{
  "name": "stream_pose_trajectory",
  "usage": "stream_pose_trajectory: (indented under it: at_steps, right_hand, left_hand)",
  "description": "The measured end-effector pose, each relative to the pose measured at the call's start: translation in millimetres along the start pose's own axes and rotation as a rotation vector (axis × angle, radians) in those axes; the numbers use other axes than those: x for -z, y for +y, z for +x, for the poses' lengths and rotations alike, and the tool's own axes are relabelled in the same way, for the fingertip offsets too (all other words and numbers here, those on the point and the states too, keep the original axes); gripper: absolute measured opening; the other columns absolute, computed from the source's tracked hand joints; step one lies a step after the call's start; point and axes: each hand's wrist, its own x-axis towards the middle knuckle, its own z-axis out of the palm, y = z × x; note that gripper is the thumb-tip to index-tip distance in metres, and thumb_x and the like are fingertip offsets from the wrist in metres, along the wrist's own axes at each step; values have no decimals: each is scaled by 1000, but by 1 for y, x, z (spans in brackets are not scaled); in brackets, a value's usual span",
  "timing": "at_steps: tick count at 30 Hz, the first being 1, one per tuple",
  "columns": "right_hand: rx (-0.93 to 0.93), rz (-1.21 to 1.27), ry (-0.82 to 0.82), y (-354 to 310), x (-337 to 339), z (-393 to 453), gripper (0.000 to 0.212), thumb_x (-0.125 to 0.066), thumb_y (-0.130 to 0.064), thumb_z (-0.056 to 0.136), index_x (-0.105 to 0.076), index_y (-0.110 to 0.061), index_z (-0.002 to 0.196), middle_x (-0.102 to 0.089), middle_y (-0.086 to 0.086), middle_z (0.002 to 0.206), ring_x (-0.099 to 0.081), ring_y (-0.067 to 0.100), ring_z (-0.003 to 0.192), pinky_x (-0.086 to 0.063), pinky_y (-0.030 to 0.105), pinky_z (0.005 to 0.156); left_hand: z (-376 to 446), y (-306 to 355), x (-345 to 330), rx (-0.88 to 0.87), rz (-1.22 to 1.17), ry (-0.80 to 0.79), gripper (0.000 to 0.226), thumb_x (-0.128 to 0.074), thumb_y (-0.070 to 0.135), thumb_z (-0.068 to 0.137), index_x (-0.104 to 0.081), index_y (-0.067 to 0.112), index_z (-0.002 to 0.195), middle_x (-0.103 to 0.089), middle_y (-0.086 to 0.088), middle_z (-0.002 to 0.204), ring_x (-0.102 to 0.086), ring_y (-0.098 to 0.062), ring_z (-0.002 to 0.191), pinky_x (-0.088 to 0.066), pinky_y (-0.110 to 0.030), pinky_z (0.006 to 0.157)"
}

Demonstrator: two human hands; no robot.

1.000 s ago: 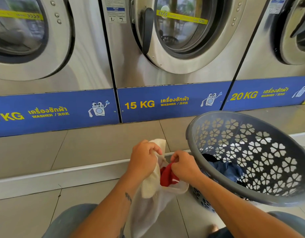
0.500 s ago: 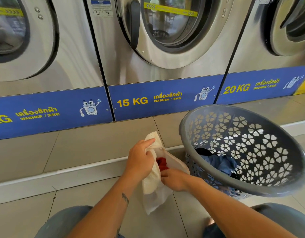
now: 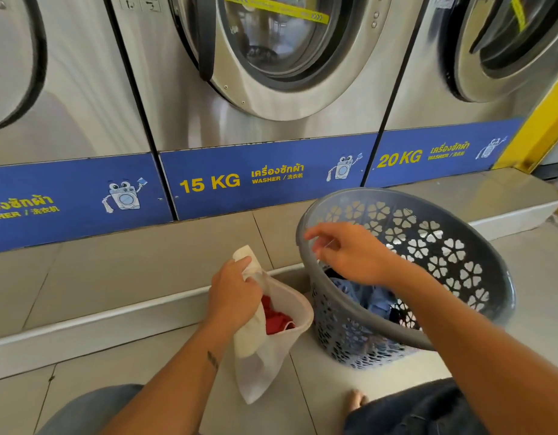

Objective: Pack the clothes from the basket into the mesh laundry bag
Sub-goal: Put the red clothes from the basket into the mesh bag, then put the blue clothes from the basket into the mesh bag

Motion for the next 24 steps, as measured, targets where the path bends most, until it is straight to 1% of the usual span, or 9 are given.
stream_pose_trajectory:
  at_steps: [1,3,5,7,12,16,19,22,24]
  right_hand:
    - [-54,-51,-12,18,7,7,37,-53,-10,94,-63,-20,129,-69,-4,101,-67,17,94,-54,32,87]
    - [-188,-208,-127,57,10,21,46,-56,-15,93,-54,-20,139,-66,7,121,-63,26,111,-51,39,97]
    - [-306,-332,-277,90,1,30,65,-61,-19,91,-38,-21,151,-55,13,142,-55,33,126,-48,45,103]
    - [-348,-433,-375,117,-13,36,79,-63,-22,88,-25,-21,157,-44,15,153,-49,37,133,-48,48,104]
    - [-348,-680,-541,163,-44,63,90,-66,-28,85,-14,-32,159,-46,19,141,-55,41,116,-55,49,91]
    - [-343,-721,-632,188,-69,96,107,-78,-37,76,-10,-35,159,-40,15,153,-50,38,130,-51,48,99]
    - [-365,-727,-707,209,-91,114,123,-82,-50,70,3,-42,158,-28,17,156,-45,42,135,-47,52,104]
    - [-412,-693,-750,245,-124,116,138,-77,-67,59,20,-44,153,-2,14,166,-37,48,141,-41,57,108]
    - [-405,-647,-759,267,-148,107,137,-71,-66,54,17,-40,155,-4,13,166,-34,50,142,-43,59,106]
  left_hand:
    - [-1,3,-3,-5,14,3,50,-51,13,94,-48,24,143,-44,-4,147,-48,-26,125,-43,-34,96]
    - [-2,7,-7,-32,66,1,50,-51,14,95,-46,25,144,-42,-4,149,-45,-27,129,-41,-40,103]
    - [-2,11,-12,-65,131,-19,51,-50,15,96,-43,25,146,-38,-2,152,-39,-26,134,-37,-42,107]
    - [-2,15,-17,-96,194,-47,53,-49,15,97,-39,26,148,-32,1,156,-34,-24,138,-34,-40,110]
    - [9,22,-28,-164,302,-104,62,-52,14,94,-31,26,150,-29,3,154,-37,-23,135,-38,-38,106]
    - [23,27,-35,-129,319,-131,66,-54,13,93,-27,25,152,-25,4,156,-34,-22,137,-37,-37,107]
    - [32,24,-39,-162,330,-142,66,-53,11,91,-29,25,151,-32,5,147,-41,-21,129,-40,-33,98]
    - [36,19,-43,-173,335,-157,62,-54,14,91,-32,26,148,-36,6,141,-44,-20,124,-40,-29,90]
    - [40,15,-46,-201,341,-159,59,-55,14,90,-37,25,145,-39,6,135,-48,-18,117,-37,-26,82]
